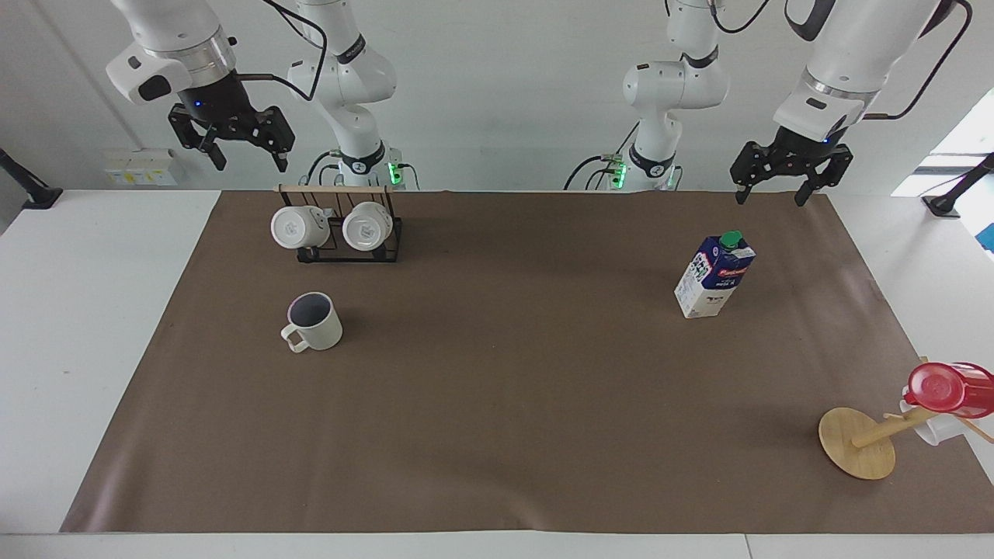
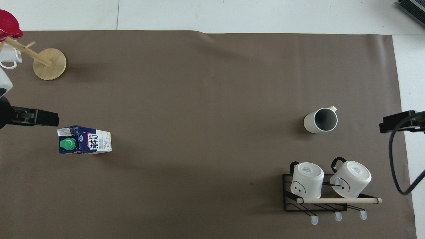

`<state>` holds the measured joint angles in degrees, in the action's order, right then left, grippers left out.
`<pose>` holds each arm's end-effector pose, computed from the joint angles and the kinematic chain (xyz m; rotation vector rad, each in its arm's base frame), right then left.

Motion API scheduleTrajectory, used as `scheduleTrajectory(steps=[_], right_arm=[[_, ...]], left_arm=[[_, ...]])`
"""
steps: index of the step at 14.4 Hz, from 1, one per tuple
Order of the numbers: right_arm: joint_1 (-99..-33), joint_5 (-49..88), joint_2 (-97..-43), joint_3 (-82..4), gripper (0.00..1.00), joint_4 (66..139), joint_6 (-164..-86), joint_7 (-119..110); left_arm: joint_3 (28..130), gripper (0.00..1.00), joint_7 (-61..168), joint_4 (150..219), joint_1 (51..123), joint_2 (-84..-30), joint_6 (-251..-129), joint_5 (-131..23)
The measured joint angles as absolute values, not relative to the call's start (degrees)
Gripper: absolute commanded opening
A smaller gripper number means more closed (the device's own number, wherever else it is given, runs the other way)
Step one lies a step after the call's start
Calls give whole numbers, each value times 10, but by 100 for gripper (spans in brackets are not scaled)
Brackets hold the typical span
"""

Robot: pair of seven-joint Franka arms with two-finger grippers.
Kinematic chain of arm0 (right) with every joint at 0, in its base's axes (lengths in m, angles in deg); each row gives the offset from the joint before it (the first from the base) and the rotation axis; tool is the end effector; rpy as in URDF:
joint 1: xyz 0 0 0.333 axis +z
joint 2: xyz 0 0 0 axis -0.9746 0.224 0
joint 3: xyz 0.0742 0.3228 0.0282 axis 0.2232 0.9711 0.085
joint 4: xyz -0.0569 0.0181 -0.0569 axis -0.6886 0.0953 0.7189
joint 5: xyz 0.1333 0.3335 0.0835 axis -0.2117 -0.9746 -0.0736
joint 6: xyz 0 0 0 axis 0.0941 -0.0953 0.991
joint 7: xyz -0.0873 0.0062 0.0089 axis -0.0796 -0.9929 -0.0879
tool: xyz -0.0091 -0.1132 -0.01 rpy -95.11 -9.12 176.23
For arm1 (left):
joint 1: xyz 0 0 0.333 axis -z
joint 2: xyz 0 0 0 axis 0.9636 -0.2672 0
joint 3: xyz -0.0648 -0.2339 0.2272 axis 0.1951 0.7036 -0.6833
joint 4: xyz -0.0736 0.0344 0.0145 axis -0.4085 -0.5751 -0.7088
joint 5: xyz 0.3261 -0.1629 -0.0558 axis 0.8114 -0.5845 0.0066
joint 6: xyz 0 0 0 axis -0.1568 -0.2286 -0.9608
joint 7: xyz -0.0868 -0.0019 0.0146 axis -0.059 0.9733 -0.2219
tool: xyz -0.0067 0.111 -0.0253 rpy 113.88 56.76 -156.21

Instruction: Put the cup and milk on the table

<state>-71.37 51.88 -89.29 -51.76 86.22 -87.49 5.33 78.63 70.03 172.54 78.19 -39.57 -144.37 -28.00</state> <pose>0.4864 -0.0049 0.6773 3.1189 -0.0571 -0.0873 0.4890 -0.0532 0.6447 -3.1173 0.2006 -0.0672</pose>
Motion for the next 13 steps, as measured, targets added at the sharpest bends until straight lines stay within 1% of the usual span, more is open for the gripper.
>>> scheduleTrajectory(steps=[13], right_arm=[[-715,519,-900,-522,100,872,-875,53]], left_arm=[[781,100,700,1725,781,-396,-1444,-280]])
